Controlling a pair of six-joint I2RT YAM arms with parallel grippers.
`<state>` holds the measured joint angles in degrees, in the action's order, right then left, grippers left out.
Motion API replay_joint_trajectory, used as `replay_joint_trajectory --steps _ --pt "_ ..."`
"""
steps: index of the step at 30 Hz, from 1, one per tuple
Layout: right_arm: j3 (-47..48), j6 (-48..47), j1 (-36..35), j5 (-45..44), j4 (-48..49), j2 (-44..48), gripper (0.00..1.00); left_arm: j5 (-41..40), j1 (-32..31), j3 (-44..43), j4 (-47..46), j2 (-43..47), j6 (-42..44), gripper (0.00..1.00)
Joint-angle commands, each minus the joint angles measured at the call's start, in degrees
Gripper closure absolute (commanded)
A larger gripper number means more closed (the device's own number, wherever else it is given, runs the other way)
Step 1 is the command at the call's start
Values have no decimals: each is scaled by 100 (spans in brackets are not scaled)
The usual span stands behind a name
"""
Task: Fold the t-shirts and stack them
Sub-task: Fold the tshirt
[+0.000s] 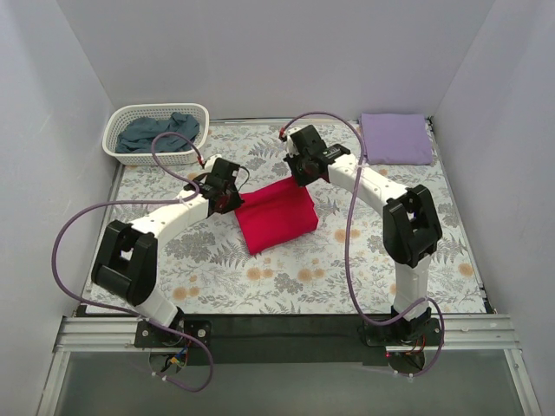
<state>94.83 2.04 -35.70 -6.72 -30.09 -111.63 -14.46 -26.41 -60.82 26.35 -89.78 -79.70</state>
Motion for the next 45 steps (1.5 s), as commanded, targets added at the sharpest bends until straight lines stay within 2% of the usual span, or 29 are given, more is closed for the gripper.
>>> replay_joint_trajectory --steps 1,9,11,12,13,15,16,18,19,20,23,26,29,31,34,41,45 --pt "-122 -20 169 -14 530 -165 99 -338 110 -115 -498 -223 271 100" --pt "-430 165 318 206 881 -464 95 -417 172 -141 -886 -813 385 100" --pt "-456 200 353 224 917 -508 94 -444 172 -202 -903 -927 446 96" --pt "-465 226 362 224 917 -508 89 -453 172 -220 -877 -928 464 94" --pt "-474 235 380 224 926 -482 84 -461 172 -203 -860 -893 438 87" --pt "-474 235 389 198 926 -412 72 -514 172 -168 -851 -718 447 79" --pt "-491 244 389 110 926 -307 69 -549 180 -150 -816 -638 438 74" --pt "-526 244 389 40 926 -166 63 -576 172 -53 -816 -428 508 54" --pt "-570 253 389 13 926 8 62 -637 180 -27 -807 -235 552 48" --pt "-605 235 389 30 926 106 61 -655 172 25 -798 -138 639 38" --pt "-894 244 380 162 978 493 59 -576 145 105 -701 293 771 31" --pt "-1368 244 380 434 1180 853 58 -339 32 280 -692 688 833 30" --pt "-1756 305 380 558 1452 1161 58 -93 -56 456 -622 839 807 38" --pt "-2038 314 380 637 1628 1276 58 39 -127 562 -604 865 728 54" --pt "-2152 305 380 1031 1699 1232 59 215 -189 615 -727 690 719 61" --pt "-2556 507 389 1410 2085 1179 59 -145 -189 -8 -833 -276 684 68" --pt "-2908 700 389 1717 2305 1161 60 30 -189 -158 -938 -724 605 68"
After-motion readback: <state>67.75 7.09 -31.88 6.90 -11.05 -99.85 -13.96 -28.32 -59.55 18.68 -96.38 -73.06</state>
